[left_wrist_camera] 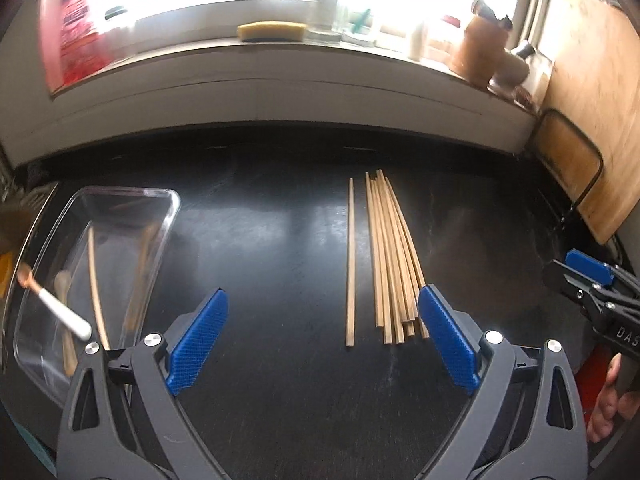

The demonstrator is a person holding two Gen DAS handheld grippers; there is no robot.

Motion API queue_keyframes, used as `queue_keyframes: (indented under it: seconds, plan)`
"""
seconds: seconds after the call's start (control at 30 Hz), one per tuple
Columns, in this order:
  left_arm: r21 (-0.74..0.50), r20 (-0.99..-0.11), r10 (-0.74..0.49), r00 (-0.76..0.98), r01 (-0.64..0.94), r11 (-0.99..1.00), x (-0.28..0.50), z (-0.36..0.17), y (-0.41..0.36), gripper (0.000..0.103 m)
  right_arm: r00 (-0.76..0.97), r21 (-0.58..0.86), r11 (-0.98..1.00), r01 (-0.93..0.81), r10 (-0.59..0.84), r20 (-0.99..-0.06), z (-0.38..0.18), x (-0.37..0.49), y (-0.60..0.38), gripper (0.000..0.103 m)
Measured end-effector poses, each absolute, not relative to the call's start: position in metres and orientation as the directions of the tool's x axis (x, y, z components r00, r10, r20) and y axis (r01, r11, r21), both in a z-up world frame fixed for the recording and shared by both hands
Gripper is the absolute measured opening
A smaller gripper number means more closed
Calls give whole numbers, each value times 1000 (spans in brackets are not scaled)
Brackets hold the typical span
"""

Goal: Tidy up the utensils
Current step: 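Move both tools back over the remaining chopsticks, then grasp one chopstick with the left tool while the right tool grasps another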

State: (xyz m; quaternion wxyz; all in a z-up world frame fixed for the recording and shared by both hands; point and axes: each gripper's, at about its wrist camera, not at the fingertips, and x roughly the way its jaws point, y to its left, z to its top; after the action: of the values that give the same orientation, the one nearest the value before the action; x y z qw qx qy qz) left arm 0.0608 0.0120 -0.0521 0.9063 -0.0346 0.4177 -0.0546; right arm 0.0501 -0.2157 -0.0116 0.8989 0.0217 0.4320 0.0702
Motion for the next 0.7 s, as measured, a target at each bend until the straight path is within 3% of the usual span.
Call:
queue_keyframes:
  seconds: [0.43, 0.53, 0.7]
  plan:
    - [0, -840, -72, 538, 132, 991, 153, -128, -10, 93, 481, 67, 994, -81, 98, -871, -100, 150, -193, 70]
    - [-9, -861, -76, 502, 134, 991, 171, -149, -10, 93, 439, 58, 995, -82, 88, -894, -120, 169, -186, 64]
    - [31, -853, -50, 519, 146, 989, 188, -158, -12, 93, 436, 57, 995, -76, 85, -896, -131, 188, -181, 63]
